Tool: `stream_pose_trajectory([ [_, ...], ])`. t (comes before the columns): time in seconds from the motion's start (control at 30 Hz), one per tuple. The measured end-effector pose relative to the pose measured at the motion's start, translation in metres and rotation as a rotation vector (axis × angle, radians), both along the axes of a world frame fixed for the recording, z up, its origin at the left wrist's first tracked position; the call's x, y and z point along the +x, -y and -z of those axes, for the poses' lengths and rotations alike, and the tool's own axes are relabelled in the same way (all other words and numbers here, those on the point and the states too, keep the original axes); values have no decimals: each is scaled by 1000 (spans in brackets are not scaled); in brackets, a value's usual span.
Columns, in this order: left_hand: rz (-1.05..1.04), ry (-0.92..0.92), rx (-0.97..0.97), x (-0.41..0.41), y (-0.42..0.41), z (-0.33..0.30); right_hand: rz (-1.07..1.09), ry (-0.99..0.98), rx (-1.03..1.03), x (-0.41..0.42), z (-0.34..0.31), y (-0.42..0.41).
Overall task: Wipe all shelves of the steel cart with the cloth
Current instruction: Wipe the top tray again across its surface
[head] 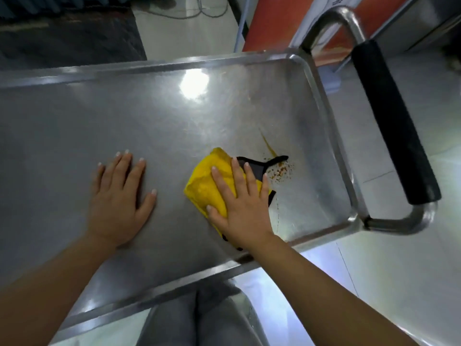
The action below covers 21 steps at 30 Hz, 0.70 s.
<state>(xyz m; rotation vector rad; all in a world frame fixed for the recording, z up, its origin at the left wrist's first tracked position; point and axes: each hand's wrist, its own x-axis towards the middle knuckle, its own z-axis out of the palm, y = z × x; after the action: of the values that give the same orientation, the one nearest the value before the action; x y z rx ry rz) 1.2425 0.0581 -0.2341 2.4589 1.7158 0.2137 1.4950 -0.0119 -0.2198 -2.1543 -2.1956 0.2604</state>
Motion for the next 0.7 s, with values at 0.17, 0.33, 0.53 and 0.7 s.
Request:
stream_pose_trajectory([
  [0.17,-3,-2,-20,4,1,-7,88,7,-77,28,-5,53],
  [0.33,1,-71,-78,12,5,-12,172,35,-125,67,-15,44],
  [0.53,-113,-112,-157,39,7,-23,654,-43,-106,14,-4,39],
  [0.7,31,-62,-125,83,5,-30,459,-8,-100,21,-7,60],
])
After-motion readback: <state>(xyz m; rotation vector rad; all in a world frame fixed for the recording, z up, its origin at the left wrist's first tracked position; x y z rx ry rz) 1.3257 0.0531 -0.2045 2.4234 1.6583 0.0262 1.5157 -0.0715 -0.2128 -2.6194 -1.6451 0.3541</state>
